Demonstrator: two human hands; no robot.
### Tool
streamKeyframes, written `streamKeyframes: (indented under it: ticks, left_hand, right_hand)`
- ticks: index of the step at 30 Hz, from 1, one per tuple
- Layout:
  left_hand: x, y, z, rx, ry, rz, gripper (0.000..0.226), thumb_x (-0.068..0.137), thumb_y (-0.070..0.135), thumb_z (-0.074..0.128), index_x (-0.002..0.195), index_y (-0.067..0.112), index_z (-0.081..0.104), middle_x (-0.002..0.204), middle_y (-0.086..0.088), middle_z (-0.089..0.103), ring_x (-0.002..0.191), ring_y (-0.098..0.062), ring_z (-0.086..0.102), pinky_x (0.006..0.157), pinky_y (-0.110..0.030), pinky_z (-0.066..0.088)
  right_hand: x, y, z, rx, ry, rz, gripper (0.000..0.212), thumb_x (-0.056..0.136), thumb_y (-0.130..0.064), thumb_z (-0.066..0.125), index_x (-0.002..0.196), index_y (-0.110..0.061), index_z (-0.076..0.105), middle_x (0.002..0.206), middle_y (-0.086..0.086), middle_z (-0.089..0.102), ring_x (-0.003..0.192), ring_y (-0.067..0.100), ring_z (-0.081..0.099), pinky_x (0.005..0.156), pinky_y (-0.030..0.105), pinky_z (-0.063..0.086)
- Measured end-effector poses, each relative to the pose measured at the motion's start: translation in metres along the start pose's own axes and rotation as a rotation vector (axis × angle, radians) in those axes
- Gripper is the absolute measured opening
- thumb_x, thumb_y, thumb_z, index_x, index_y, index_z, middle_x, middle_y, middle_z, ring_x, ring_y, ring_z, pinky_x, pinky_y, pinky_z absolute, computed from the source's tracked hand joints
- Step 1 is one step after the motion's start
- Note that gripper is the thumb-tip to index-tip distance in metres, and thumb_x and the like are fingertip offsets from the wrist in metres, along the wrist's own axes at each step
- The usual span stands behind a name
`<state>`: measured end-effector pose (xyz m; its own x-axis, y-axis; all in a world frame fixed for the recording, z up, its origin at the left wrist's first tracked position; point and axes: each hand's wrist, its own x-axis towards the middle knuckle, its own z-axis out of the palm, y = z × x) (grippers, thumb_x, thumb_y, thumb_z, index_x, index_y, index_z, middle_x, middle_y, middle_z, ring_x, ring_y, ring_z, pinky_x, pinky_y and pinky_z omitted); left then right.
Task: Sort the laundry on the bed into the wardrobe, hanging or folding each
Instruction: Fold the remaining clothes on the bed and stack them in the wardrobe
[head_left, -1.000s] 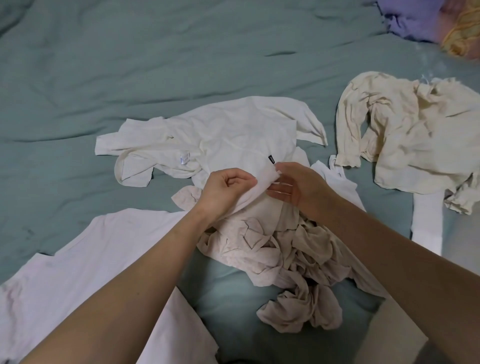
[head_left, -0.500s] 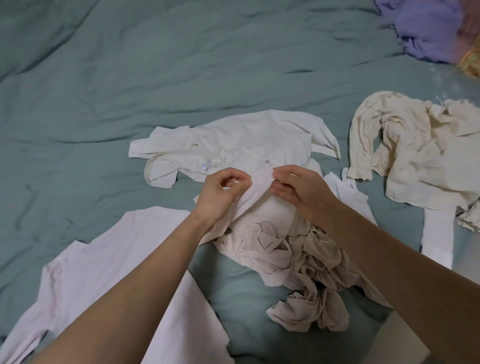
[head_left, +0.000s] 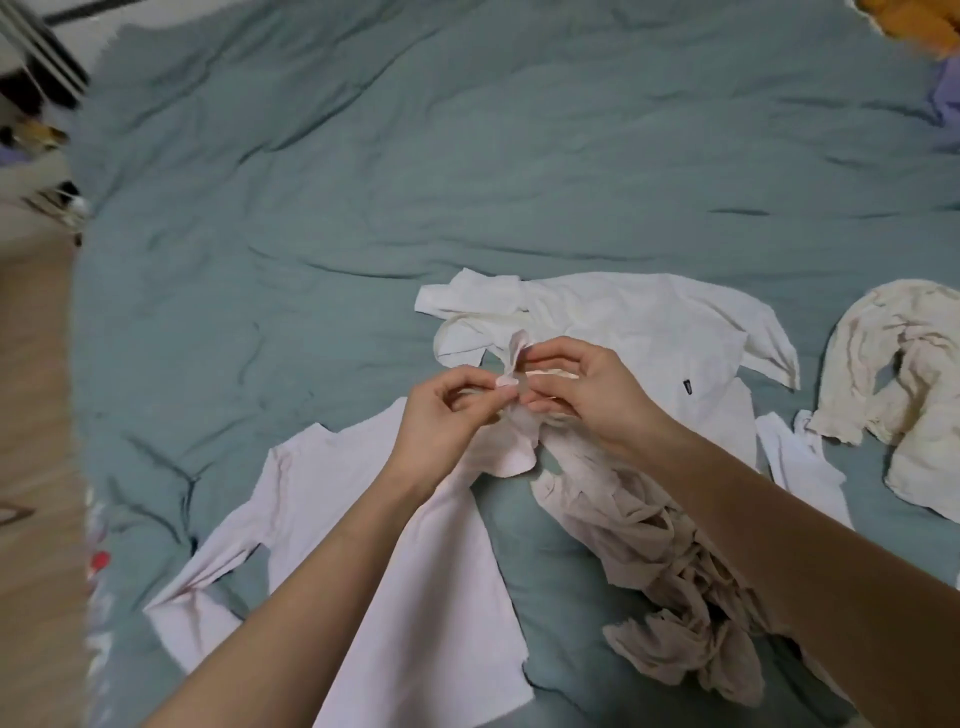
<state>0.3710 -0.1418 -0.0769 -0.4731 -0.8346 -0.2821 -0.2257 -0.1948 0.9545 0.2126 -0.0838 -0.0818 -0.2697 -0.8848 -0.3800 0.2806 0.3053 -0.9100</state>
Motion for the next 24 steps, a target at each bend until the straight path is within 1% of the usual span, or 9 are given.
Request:
streamKeyframes:
  ticks: [2,4,8,11,14,16,20,22,24]
  left_hand:
    - [-0.014,0.004,-0.023,-0.017,0.025,-0.026,0.019,0.082,0.018,0.074,0.088,0.002,0.067,0.083,-0.008,0.074,0.080,-0.016,0.066,0.087,-0.037,0.054]
    - [-0.026,0.007,-0.045,0.005,0.054,-0.033,0.016,0.082,0.017,0.075,0.084,0.004,0.066,0.081,-0.010,0.073,0.080,-0.016,0.065,0.086,-0.036,0.054]
    - [-0.049,0.009,-0.086,-0.002,0.171,0.007,0.013,0.083,0.015,0.073,0.076,0.013,0.063,0.073,-0.001,0.066,0.073,-0.010,0.060,0.075,-0.027,0.056]
    - [-0.063,0.007,-0.110,-0.096,0.349,0.048,0.012,0.088,0.013,0.068,0.081,0.007,0.060,0.067,0.007,0.064,0.070,-0.006,0.060,0.070,-0.022,0.054]
    - [-0.074,-0.008,-0.130,-0.236,0.575,0.036,0.018,0.091,0.014,0.065,0.076,0.010,0.056,0.069,-0.001,0.057,0.071,-0.010,0.057,0.072,-0.021,0.054]
    - [-0.081,-0.024,-0.138,-0.317,0.706,0.006,0.022,0.093,0.013,0.062,0.073,0.010,0.053,0.069,-0.002,0.049,0.069,-0.011,0.050,0.072,-0.022,0.055]
    - [-0.096,-0.075,-0.145,-0.452,0.942,-0.140,0.027,0.096,0.010,0.057,0.071,0.010,0.046,0.080,-0.010,0.051,0.079,-0.014,0.066,0.067,-0.026,0.056]
    - [-0.102,-0.105,-0.150,-0.469,1.021,-0.244,0.027,0.095,0.006,0.057,0.071,0.010,0.044,0.080,-0.011,0.052,0.065,-0.010,0.069,0.073,-0.032,0.057]
    - [-0.104,-0.136,-0.160,-0.482,1.047,-0.341,0.020,0.091,-0.003,0.056,0.079,0.009,0.046,0.076,-0.009,0.054,0.052,-0.009,0.065,0.072,-0.032,0.055]
  right_hand:
    - [0.008,-0.002,0.024,-0.193,-0.061,-0.057,0.038,0.084,0.010,0.056,0.112,-0.015,0.062,0.117,0.000,0.061,0.074,0.014,0.063,0.055,0.022,0.050]
    - [0.019,-0.003,0.049,-0.346,-0.179,-0.075,0.045,0.085,0.011,0.050,0.118,-0.018,0.059,0.114,-0.001,0.061,0.070,0.015,0.062,0.051,0.023,0.046]
    - [0.034,-0.008,0.099,-0.598,-0.299,-0.210,0.024,0.083,0.013,0.049,0.091,0.002,0.068,0.069,0.015,0.065,0.053,0.012,0.057,0.049,0.018,0.043]
    - [0.040,-0.015,0.132,-0.656,-0.289,-0.256,0.030,0.083,0.009,0.047,0.077,-0.013,0.067,0.051,-0.010,0.060,0.046,0.004,0.053,0.049,0.016,0.041]
    - [0.050,-0.014,0.161,-0.742,-0.265,-0.342,0.022,0.090,0.000,0.051,0.083,-0.015,0.065,0.042,-0.014,0.054,0.039,0.001,0.048,0.051,0.016,0.038]
    - [0.055,-0.009,0.183,-0.787,-0.264,-0.407,0.019,0.092,-0.004,0.052,0.090,-0.014,0.068,0.044,-0.010,0.052,0.044,0.003,0.050,0.056,0.018,0.041]
    - [0.063,0.025,0.235,-0.834,-0.376,-0.434,0.022,0.091,-0.001,0.048,0.098,-0.007,0.068,0.057,-0.002,0.056,0.058,0.018,0.056,0.068,0.030,0.046]
    - [0.063,0.055,0.252,-0.861,-0.460,-0.385,0.021,0.089,0.001,0.049,0.099,-0.004,0.067,0.070,0.012,0.065,0.070,0.029,0.062,0.073,0.033,0.048]
    - [0.062,0.087,0.259,-0.916,-0.511,-0.332,0.025,0.089,0.001,0.049,0.107,-0.004,0.065,0.097,0.014,0.069,0.088,0.027,0.063,0.080,0.026,0.044]
